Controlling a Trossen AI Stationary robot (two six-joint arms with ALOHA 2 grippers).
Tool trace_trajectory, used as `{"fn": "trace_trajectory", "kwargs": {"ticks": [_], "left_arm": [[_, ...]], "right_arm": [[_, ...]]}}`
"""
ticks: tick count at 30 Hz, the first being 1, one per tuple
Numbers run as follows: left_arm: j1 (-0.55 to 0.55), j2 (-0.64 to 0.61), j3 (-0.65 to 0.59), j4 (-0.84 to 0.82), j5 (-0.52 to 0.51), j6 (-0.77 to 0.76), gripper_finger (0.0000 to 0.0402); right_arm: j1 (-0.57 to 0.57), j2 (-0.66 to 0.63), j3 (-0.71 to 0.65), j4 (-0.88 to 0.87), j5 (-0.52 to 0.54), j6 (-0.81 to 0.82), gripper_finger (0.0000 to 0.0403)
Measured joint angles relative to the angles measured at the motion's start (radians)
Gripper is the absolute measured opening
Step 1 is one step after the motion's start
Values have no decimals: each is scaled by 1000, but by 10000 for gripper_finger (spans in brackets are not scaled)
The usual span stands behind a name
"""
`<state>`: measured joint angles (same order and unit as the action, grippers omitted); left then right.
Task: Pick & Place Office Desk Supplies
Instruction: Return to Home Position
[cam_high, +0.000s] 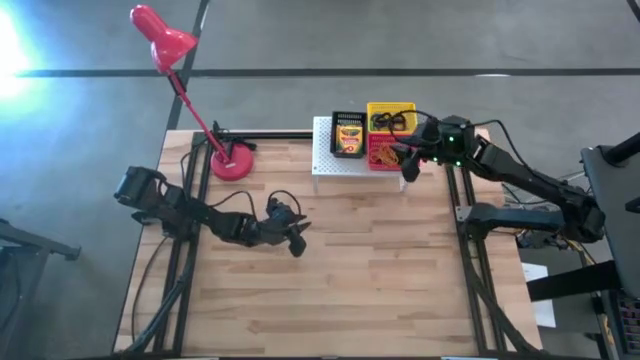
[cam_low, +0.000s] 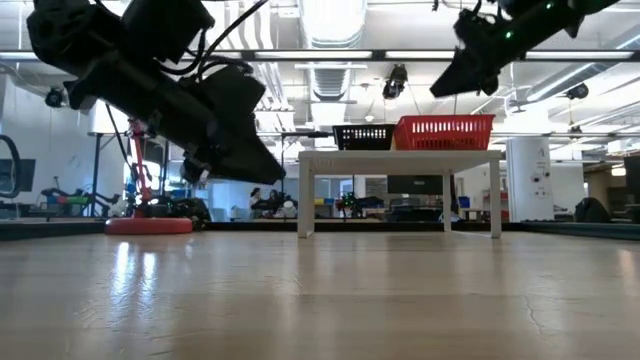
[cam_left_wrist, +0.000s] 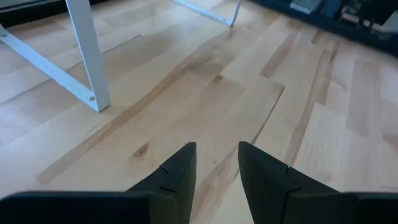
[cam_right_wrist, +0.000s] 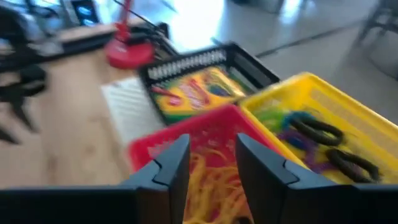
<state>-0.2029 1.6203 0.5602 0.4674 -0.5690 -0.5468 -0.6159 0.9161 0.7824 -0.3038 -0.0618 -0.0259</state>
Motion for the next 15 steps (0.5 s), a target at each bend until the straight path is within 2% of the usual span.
{"fn": "trace_trajectory", "kwargs": {"ticks": [3,7,15], "left_arm": [[1,0,14,28,0,0,125],[1,0,45,42,0,16,125],[2,0,94,41,0,64,125]], "right_arm": [[33,-35,12,-20,-64,5,132],[131,-106,-3,-25,-144,5,131],[362,-262,-85,-37,-153,56,112]]}}
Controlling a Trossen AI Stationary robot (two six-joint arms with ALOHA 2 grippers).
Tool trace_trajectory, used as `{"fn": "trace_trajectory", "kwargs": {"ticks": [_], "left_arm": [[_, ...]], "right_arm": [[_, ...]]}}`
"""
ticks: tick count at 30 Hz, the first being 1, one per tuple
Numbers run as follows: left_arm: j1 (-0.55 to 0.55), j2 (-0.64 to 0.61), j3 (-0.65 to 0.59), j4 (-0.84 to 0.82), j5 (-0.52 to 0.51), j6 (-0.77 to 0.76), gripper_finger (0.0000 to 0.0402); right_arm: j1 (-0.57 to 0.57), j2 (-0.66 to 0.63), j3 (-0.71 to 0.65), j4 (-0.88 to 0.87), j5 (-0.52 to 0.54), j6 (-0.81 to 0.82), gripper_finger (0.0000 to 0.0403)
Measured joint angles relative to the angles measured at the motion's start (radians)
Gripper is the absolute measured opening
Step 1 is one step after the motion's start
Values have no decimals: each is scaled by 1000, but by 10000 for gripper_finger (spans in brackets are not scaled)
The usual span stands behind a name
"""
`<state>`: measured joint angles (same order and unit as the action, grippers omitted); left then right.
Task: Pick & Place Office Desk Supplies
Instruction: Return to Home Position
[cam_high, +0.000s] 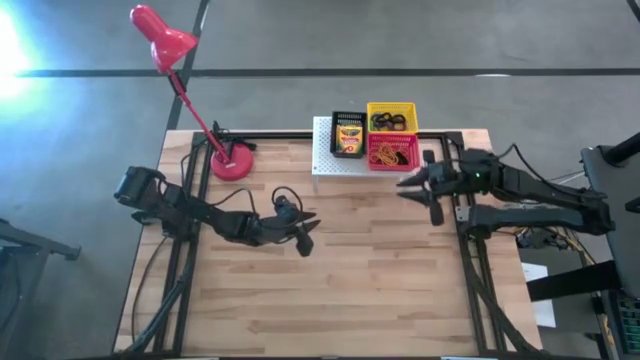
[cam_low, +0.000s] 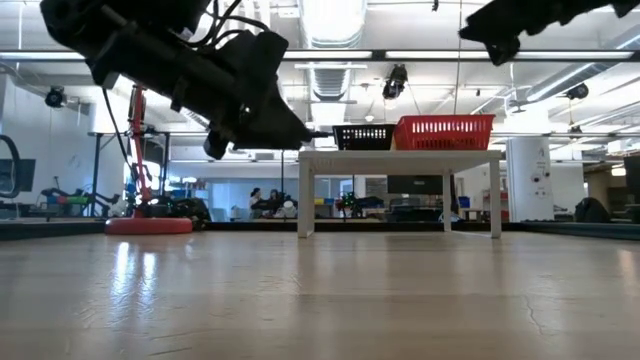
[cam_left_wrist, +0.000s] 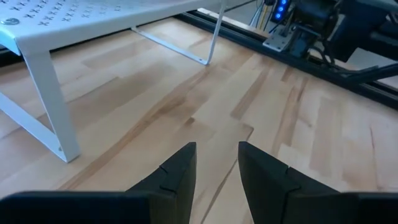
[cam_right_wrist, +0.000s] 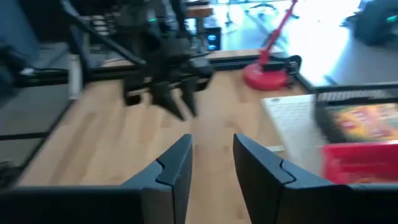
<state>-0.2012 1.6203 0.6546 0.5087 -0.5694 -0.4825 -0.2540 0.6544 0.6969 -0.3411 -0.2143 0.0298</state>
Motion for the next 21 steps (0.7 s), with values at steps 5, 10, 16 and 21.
{"fn": "trace_trajectory", "kwargs": {"ticks": [5,10,16,21], "left_arm": [[0,0,10,0,0,-19,125],[0,0,10,-4,0,-20,125],[0,0,9,-14,0,-20,125],[0,0,9,-15,0,-21,125]], "right_arm": [[85,-56,-67,-1,0,15,105],[98,-55,-103,-1,3,19,99],[97,-36,-144,1,4,-4,95],[97,-21,-183,2,4,-6,100]]}}
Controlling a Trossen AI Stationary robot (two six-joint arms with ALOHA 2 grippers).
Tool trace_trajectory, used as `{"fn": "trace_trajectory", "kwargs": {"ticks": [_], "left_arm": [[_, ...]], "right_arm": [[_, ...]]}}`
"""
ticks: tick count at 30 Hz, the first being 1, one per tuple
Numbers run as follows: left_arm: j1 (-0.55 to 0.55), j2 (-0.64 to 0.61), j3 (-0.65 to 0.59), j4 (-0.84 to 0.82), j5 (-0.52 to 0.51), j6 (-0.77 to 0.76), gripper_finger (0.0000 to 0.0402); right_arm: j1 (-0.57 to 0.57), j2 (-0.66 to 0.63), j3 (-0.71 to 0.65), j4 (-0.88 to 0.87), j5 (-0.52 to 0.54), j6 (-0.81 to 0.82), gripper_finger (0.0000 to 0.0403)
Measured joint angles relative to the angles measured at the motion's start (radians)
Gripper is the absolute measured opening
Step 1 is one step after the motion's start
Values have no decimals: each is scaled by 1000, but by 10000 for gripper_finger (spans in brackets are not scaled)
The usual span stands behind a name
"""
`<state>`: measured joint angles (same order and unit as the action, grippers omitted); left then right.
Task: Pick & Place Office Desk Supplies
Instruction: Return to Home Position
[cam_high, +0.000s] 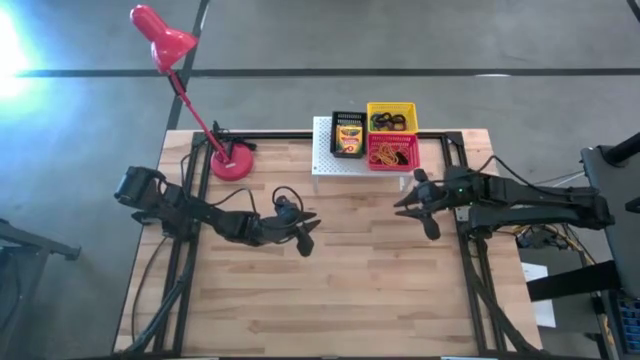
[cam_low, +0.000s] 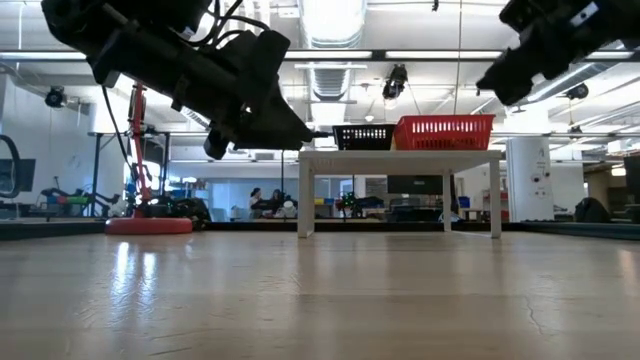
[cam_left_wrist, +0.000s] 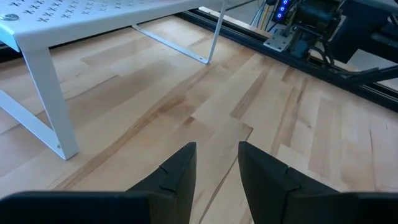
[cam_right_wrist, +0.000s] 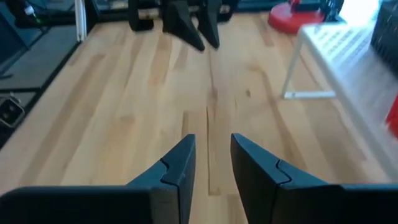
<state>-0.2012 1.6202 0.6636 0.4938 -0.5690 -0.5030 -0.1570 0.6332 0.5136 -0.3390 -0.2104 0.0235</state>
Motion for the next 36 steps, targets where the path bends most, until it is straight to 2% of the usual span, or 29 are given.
{"fn": "trace_trajectory", "kwargs": {"ticks": [6,11,14,18,20,22,26,29,31,36], "left_arm": [[0,0,0,0,0,-1,125],[0,0,-1,-6,0,-1,125],[0,0,-1,-21,0,-1,125],[0,0,-1,-32,0,-1,125],[0,0,-1,-40,0,-1,125],[0,0,-1,-45,0,-1,125],[0,0,-1,-49,0,-1,125],[0,0,-1,-50,1,-1,125],[0,0,-1,-50,0,-1,125],[0,0,-1,-53,1,0,125]], "right_arm": [[4,8,-61,0,1,0,100],[4,-66,-178,58,1,1,93],[4,-135,-246,45,-40,45,90],[4,-276,-304,101,-17,190,85],[5,-344,-338,193,5,305,82],[4,-403,-361,302,10,345,82],[15,-516,-412,439,8,188,85],[38,-587,-455,463,4,58,88],[59,-630,-492,478,4,40,89],[105,-633,-505,422,1,64,84]]}}
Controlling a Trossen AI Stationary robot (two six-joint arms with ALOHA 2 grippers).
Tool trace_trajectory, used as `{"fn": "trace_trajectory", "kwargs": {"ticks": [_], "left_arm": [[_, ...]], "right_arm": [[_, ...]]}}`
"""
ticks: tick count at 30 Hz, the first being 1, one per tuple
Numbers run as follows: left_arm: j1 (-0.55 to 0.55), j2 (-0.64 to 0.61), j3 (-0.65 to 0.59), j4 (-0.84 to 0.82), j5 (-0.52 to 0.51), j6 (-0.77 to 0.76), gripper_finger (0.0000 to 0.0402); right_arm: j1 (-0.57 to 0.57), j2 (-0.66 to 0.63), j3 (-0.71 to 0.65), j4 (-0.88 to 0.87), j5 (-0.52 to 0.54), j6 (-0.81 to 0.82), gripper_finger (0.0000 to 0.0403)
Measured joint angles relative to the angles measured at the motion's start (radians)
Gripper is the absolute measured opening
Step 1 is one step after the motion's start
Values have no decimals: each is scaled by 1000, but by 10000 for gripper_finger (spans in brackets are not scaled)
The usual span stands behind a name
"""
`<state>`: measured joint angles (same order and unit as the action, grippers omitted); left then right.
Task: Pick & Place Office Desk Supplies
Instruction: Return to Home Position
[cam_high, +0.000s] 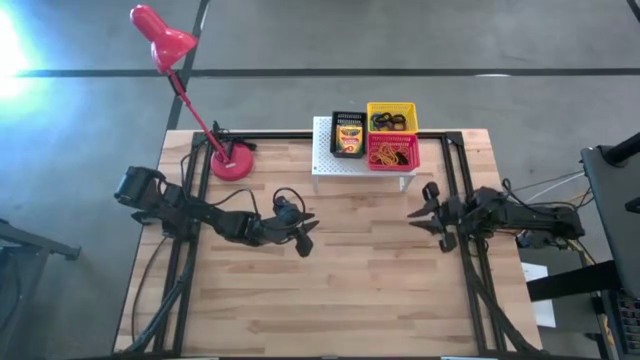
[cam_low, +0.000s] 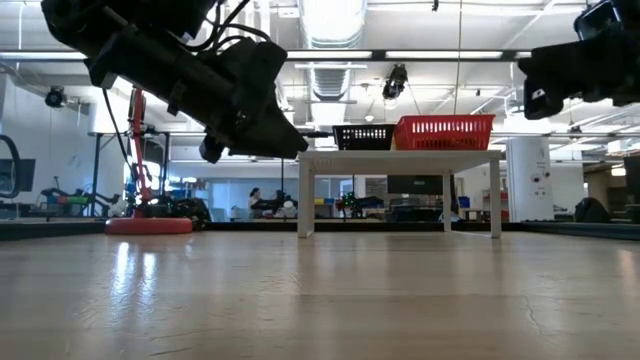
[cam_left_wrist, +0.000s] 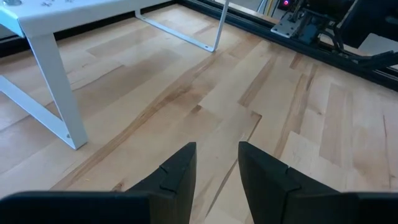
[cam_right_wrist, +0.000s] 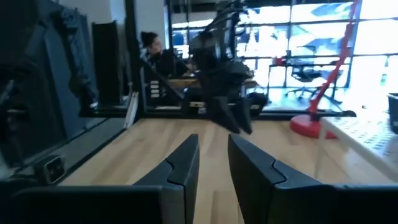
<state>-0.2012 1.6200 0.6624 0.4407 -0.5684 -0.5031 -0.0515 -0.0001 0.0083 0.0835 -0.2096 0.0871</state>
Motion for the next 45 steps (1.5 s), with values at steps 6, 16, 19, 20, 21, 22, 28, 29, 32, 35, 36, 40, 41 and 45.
{"fn": "trace_trajectory", "kwargs": {"ticks": [6,16,19,20,21,22,28,29,32,35,36,40,41,45], "left_arm": [[0,0,0,-8,1,0,125],[0,0,0,-32,2,1,125],[0,0,0,-38,2,0,125],[0,0,0,-39,2,0,125],[0,0,0,-41,2,0,125],[0,0,0,-44,2,0,125],[0,0,0,-44,0,0,125],[0,0,0,-44,0,0,125],[0,0,0,-46,0,2,125],[0,-59,-15,-139,11,6,125],[0,-91,-21,-155,13,4,125],[9,-285,-99,-191,14,40,125],[15,-344,-127,-166,12,76,125],[37,-599,-264,-11,30,249,125]], "right_arm": [[67,0,0,-46,11,-99,77],[71,38,1,-45,27,-114,86],[71,48,1,-47,28,-113,87],[71,51,1,-46,29,-114,86],[71,53,1,-45,29,-114,85],[71,56,1,-45,29,-114,83],[71,62,1,-46,29,-114,74],[71,62,1,-46,29,-114,73],[71,61,1,-46,28,-114,73],[71,61,1,-46,28,-114,75],[71,61,1,-45,29,-114,77],[70,65,1,-42,29,-114,82],[71,65,1,-45,27,-114,83],[71,74,1,-45,29,-114,86]]}}
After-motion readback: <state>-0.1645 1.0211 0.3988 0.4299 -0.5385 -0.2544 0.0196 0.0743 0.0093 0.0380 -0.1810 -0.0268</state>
